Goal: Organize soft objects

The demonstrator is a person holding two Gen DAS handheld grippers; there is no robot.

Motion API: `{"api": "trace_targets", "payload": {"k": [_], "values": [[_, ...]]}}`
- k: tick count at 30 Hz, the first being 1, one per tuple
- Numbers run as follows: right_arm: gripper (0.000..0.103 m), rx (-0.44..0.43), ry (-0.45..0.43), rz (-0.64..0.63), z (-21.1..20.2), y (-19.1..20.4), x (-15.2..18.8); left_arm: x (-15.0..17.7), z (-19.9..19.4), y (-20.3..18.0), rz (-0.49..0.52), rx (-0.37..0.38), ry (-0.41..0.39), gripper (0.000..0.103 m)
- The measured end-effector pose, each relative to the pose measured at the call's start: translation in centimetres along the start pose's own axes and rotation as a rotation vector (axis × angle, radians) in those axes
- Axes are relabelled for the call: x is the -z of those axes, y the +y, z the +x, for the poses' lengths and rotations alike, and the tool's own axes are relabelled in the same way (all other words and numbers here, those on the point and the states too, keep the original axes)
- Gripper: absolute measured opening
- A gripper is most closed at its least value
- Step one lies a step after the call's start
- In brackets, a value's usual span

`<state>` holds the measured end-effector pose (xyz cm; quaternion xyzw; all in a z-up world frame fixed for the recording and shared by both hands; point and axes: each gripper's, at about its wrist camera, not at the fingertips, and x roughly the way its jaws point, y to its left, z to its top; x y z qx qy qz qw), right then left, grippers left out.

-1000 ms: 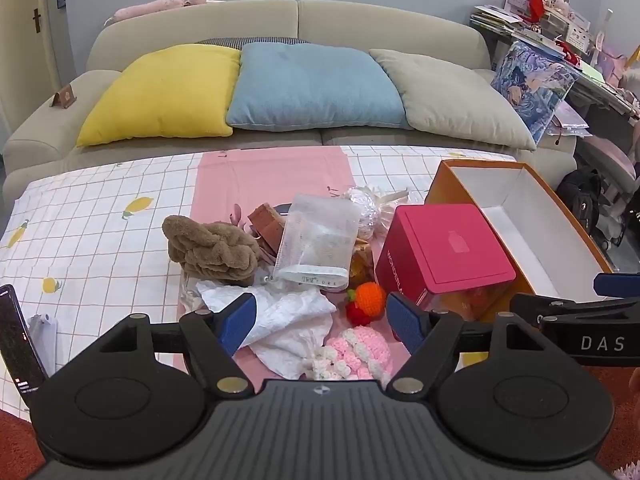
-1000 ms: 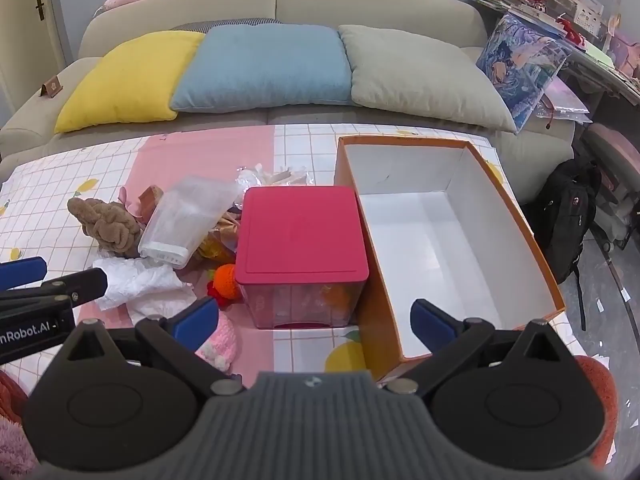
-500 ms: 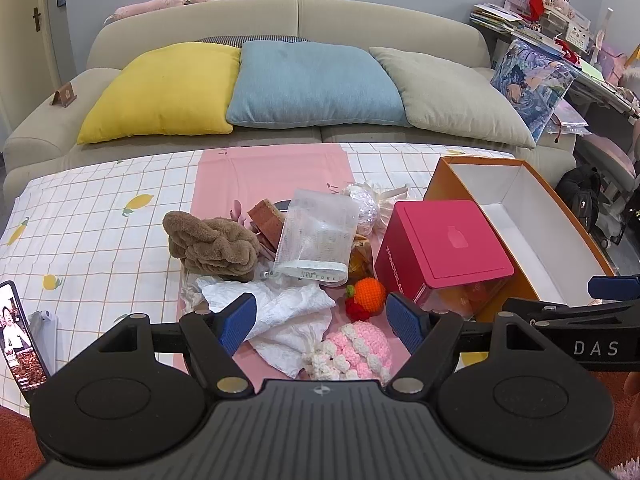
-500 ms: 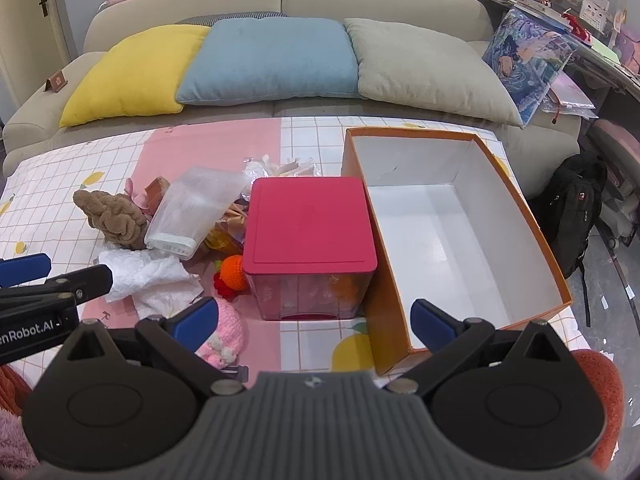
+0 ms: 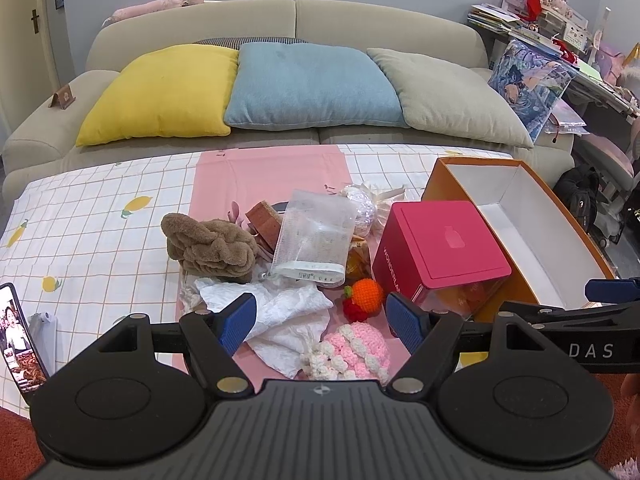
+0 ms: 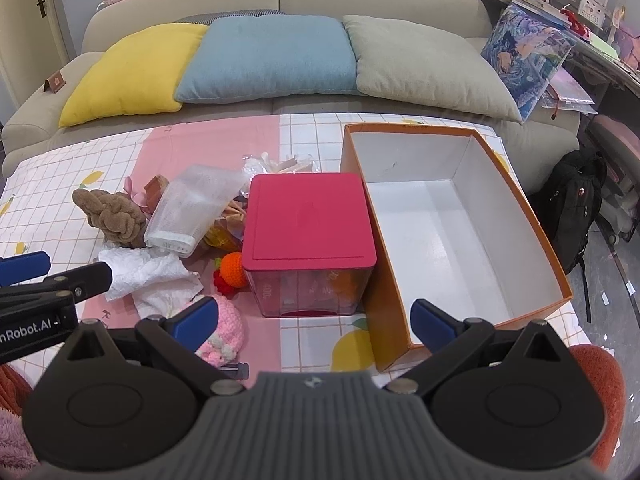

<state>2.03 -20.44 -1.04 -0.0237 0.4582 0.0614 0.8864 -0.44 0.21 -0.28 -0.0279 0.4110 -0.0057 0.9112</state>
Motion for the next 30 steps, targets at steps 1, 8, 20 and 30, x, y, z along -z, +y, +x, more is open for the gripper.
{"api": "trace_targets", "payload": {"k": [1,8,20,30], "values": [[0.100,0.000,0.000,0.001,-0.01,-0.01,-0.02,-0.01,-0.04,-0.02,-0.001,0.000,0.000,0.087],[0.100,0.000,0.000,0.000,-0.02,-0.02,0.02,-0.06,-0.07,-0.04,0.000,0.001,0.000,0.087],[0.100,0.000,0.000,-0.002,-0.04,0.02,0.00,-0.20,-0.20,-0.10,0.002,0.002,0.000,0.087],[0.100,0.001,0.000,-0.002,-0.06,0.06,-0.03,-0.21,-0.22,-0.10,0.000,0.002,0.000,0.087]]}}
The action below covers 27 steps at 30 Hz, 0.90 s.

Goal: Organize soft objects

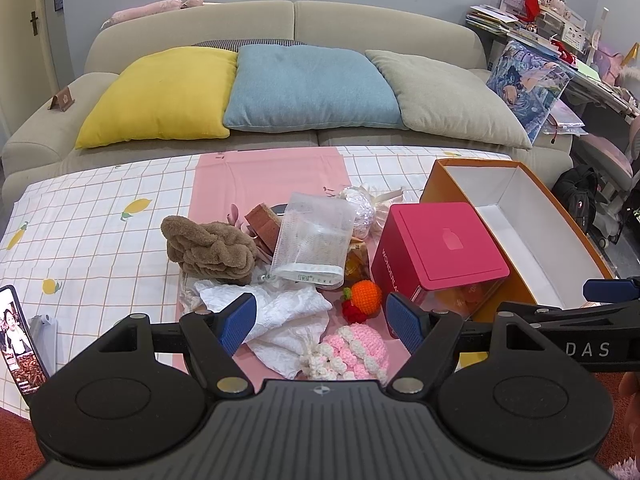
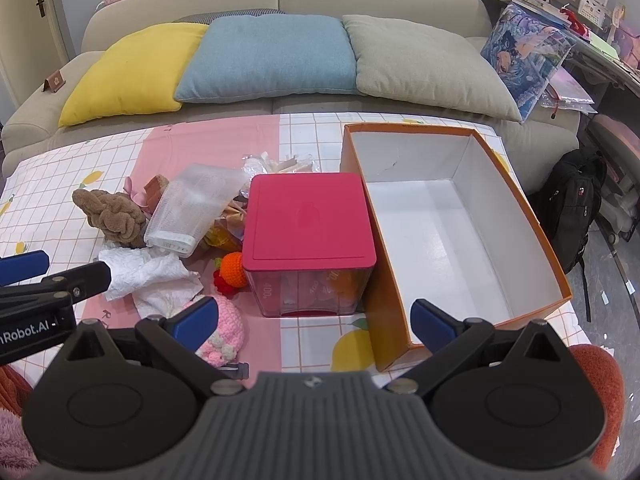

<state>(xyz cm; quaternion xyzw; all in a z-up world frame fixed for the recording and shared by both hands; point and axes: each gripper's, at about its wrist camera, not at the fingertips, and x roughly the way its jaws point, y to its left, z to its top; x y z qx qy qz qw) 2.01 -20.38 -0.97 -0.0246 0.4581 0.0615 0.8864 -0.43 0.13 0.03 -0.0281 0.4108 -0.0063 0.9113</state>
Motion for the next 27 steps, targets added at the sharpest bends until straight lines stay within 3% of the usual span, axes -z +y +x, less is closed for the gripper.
{"api": "trace_targets", "payload": {"k": [16,27], "values": [[0.100,0.002,0.005,-0.001,0.1,0.0,0.0,0.0,-0.2,-0.3,0.006,0.008,-0.001,0.087],[0.100,-0.026,0.017,-0.017,0.7,0.7,0.4,1.0,0.3,1.0,0.049,0.051,0.019,0.087]]}}
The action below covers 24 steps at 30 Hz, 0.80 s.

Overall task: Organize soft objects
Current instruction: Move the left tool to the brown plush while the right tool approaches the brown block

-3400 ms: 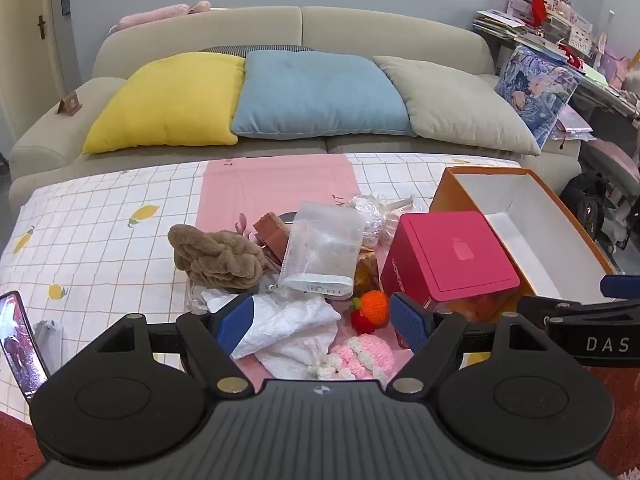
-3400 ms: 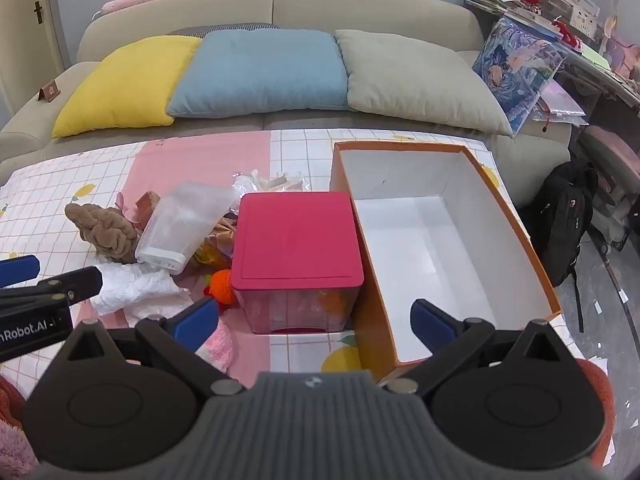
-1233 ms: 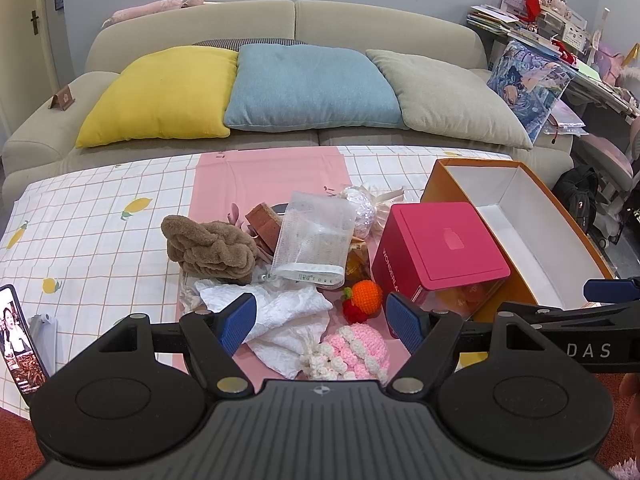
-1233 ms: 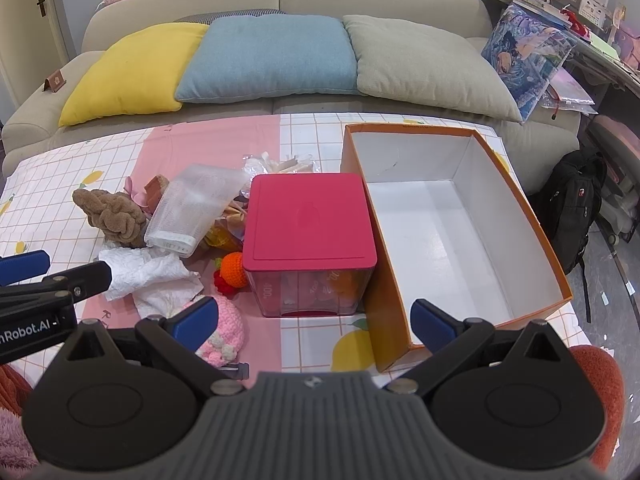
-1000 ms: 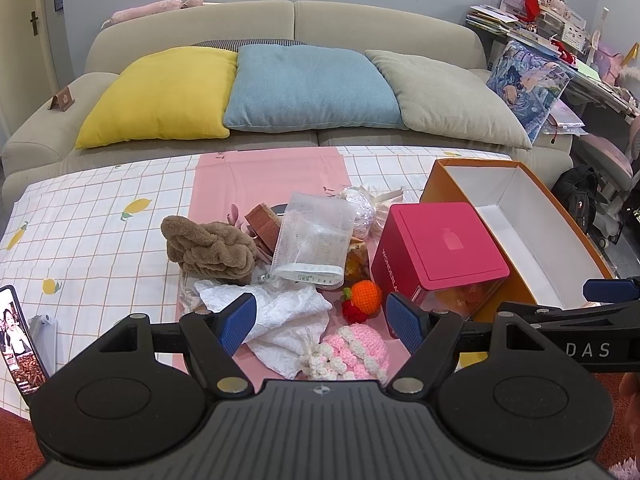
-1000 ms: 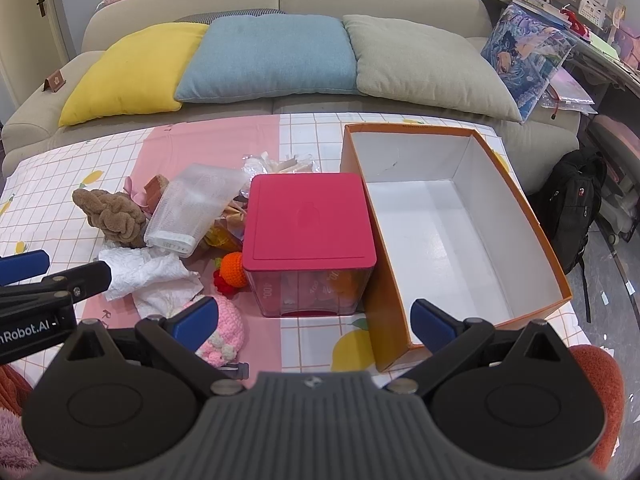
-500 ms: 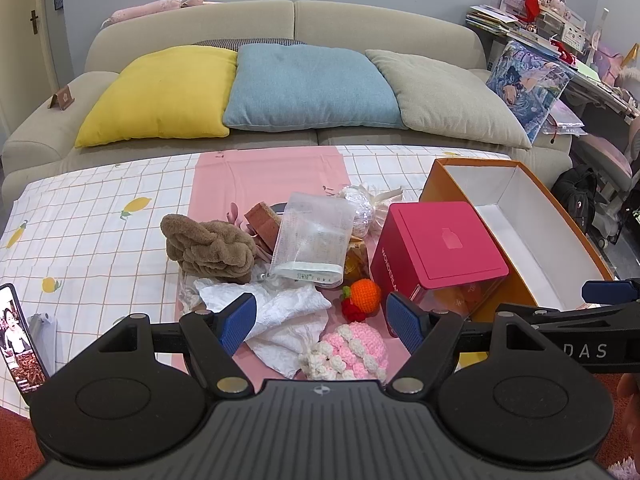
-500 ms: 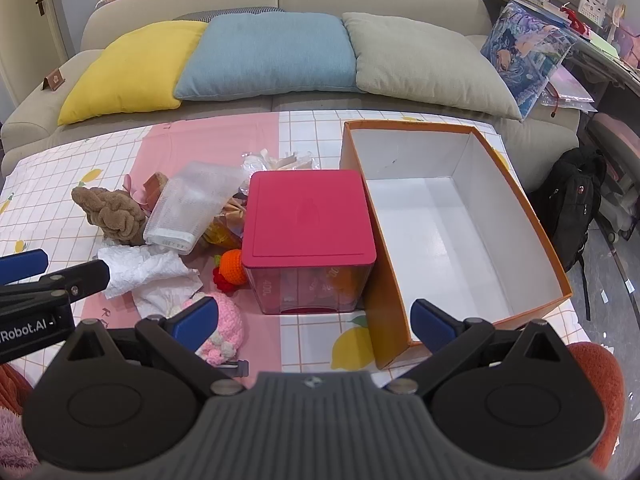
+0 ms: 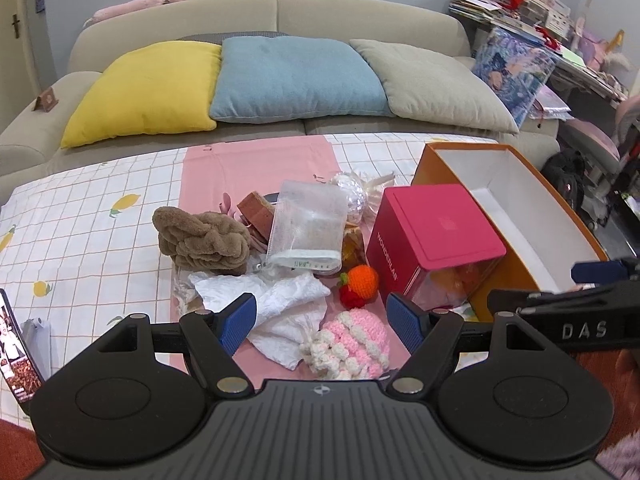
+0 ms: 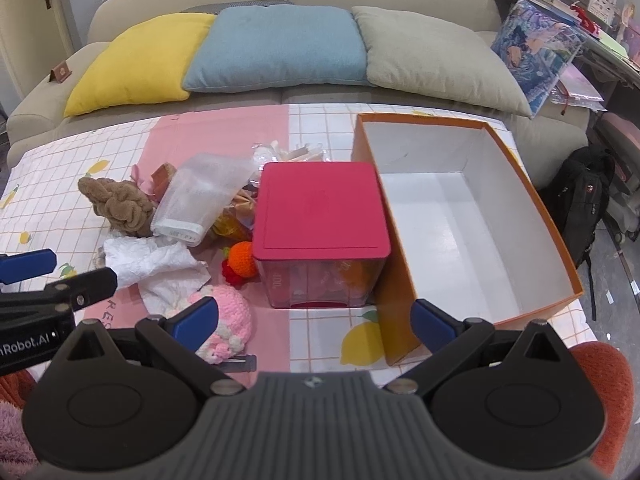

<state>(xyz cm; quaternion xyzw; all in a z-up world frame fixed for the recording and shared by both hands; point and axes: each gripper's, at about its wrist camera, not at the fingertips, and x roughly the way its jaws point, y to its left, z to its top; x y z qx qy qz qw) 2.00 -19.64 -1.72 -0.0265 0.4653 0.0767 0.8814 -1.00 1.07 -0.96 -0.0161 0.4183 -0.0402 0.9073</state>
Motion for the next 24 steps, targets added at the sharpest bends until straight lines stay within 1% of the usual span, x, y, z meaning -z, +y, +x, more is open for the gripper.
{"api": "trace_targets", "payload": {"k": [2,5,6,8,10,12,14,18,20,22,24], "values": [[0.100,-0.017,-0.007,-0.008,0.0,0.4,0.0,0.2,0.0,0.7,0.019,0.014,-0.007,0.087],[0.100,-0.066,-0.034,-0.029,-0.1,1.2,0.0,0.7,0.3,2.2,0.069,0.030,-0.012,0.084],[0.100,-0.082,-0.040,-0.041,-0.1,1.6,0.0,0.8,0.6,3.1,0.090,0.029,-0.002,0.084],[0.100,-0.118,-0.055,-0.070,-0.1,2.5,-0.2,1.1,1.1,4.3,0.100,0.027,0.020,0.084],[0.100,-0.159,-0.073,-0.104,0.0,3.6,-0.3,1.2,1.5,6.5,0.107,0.019,0.041,0.084],[0.100,-0.186,-0.082,-0.134,0.2,4.8,-0.5,1.3,1.9,8.4,0.117,0.031,0.061,0.083],[0.100,-0.195,-0.087,-0.164,0.7,6.1,-0.7,1.3,2.2,10.1,0.135,0.027,0.079,0.083],[0.100,-0.205,-0.087,-0.215,1.7,8.3,-1.2,1.5,2.7,13.6,0.225,0.005,0.050,0.082],[0.100,-0.207,-0.080,-0.236,2.4,9.3,-1.5,1.9,3.2,15.5,0.270,0.008,0.047,0.079],[0.100,-0.212,-0.071,-0.251,3.0,10.1,-1.6,2.3,3.7,16.8,0.287,0.019,0.049,0.077],[0.100,-0.211,-0.065,-0.260,3.6,10.9,-1.9,2.7,4.4,18.6,0.306,0.010,0.041,0.077]]}}
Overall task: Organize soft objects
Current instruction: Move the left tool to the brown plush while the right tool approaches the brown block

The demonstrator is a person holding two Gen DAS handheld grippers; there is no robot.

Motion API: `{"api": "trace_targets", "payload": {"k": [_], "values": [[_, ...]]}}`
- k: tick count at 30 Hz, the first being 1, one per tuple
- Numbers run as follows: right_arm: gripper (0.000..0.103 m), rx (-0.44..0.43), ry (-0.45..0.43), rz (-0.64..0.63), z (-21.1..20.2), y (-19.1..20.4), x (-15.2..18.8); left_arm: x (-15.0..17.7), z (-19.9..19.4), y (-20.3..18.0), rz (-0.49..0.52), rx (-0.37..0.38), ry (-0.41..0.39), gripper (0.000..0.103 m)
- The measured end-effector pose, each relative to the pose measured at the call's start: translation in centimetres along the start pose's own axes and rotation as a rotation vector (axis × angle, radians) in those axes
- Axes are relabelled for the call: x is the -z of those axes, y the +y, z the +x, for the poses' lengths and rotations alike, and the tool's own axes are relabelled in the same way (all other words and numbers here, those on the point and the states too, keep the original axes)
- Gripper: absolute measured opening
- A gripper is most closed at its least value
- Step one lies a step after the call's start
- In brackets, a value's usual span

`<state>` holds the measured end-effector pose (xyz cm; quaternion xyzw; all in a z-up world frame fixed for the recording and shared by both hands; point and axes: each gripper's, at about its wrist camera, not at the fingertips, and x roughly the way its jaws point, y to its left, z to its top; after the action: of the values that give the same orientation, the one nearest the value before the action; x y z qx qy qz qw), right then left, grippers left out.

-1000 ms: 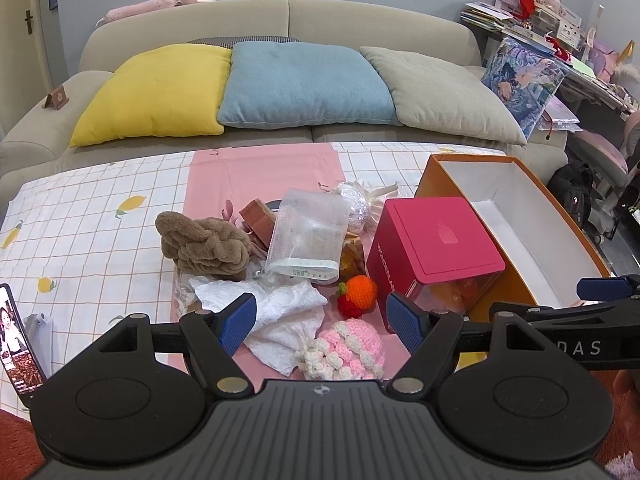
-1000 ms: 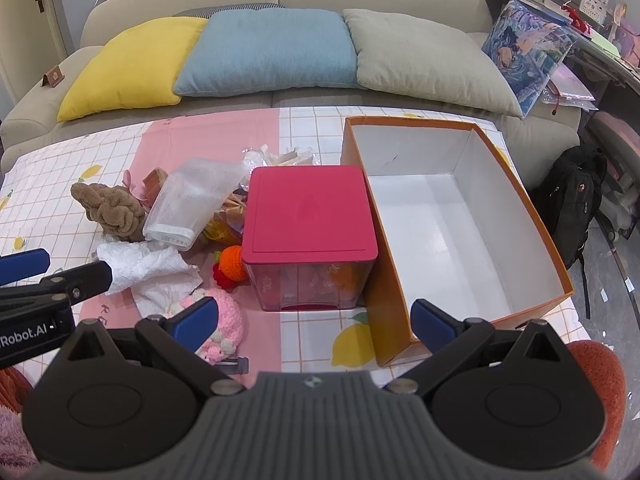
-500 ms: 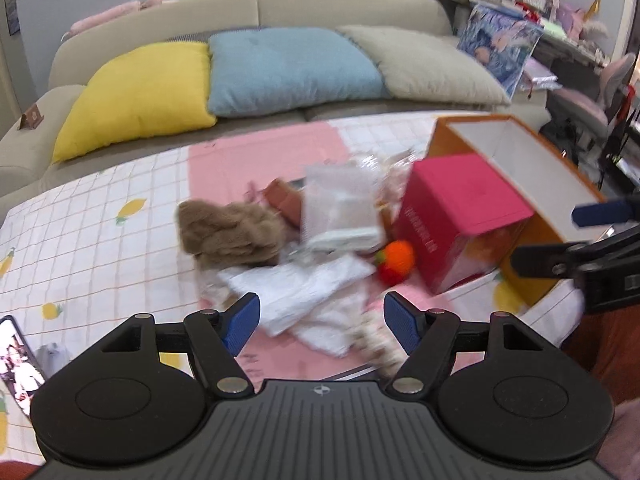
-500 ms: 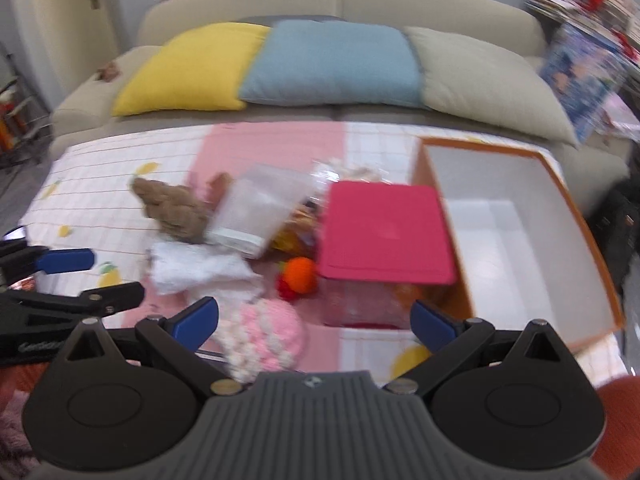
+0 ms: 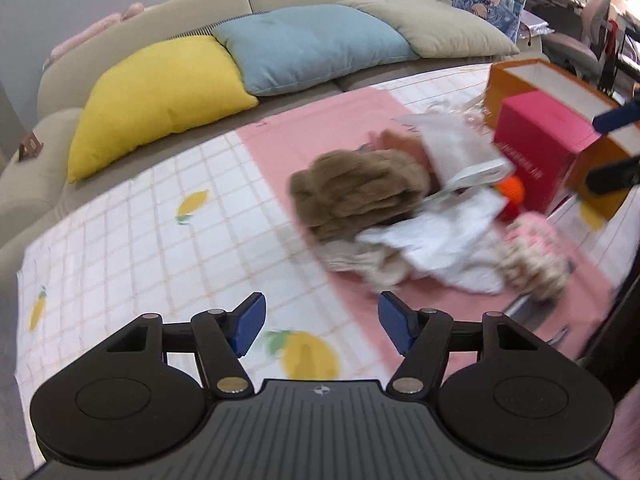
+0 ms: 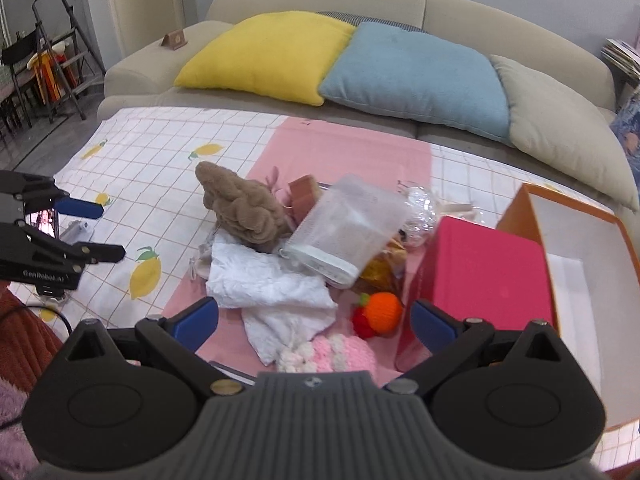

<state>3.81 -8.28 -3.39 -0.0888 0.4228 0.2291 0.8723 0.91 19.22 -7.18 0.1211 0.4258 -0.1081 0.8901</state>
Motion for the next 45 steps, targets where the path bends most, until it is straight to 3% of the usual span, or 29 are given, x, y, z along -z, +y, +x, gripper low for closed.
{"api": "trace_targets", "payload": {"k": [3,4,6,8,13,15,19,27,37,45], "values": [[0.100,0.005,-0.022,-0.009,1.1,0.7,-0.6,-0.2,1.2,3.5,-0.136,0.061,0.035,0.075],[0.100,0.008,-0.030,-0.012,1.5,0.9,-1.0,-0.3,1.2,4.2,-0.136,0.056,0.022,0.075],[0.100,0.003,-0.048,-0.024,2.5,1.3,-1.8,-0.3,1.3,5.1,-0.051,-0.015,-0.006,0.074],[0.100,0.006,-0.062,-0.043,3.5,1.9,-2.6,0.1,1.8,6.0,-0.006,-0.026,-0.005,0.074],[0.100,0.014,-0.072,-0.060,6.0,2.7,-4.2,2.3,3.7,8.0,0.017,-0.046,0.066,0.068],[0.100,0.020,-0.066,-0.072,6.9,2.7,-4.5,2.4,3.8,8.7,0.007,-0.064,0.044,0.068],[0.100,0.034,-0.063,-0.109,8.2,2.7,-5.0,2.9,4.7,9.5,0.010,-0.098,0.075,0.068],[0.099,0.039,-0.060,-0.135,10.2,2.3,-6.5,2.5,3.1,9.3,0.023,-0.099,0.046,0.068],[0.053,0.022,-0.010,-0.132,12.8,1.5,-9.7,-0.7,2.9,8.6,0.030,-0.028,0.003,0.068],[0.035,-0.024,0.048,-0.176,15.0,1.4,-10.5,-2.6,3.0,6.6,0.084,0.021,-0.038,0.074]]}}
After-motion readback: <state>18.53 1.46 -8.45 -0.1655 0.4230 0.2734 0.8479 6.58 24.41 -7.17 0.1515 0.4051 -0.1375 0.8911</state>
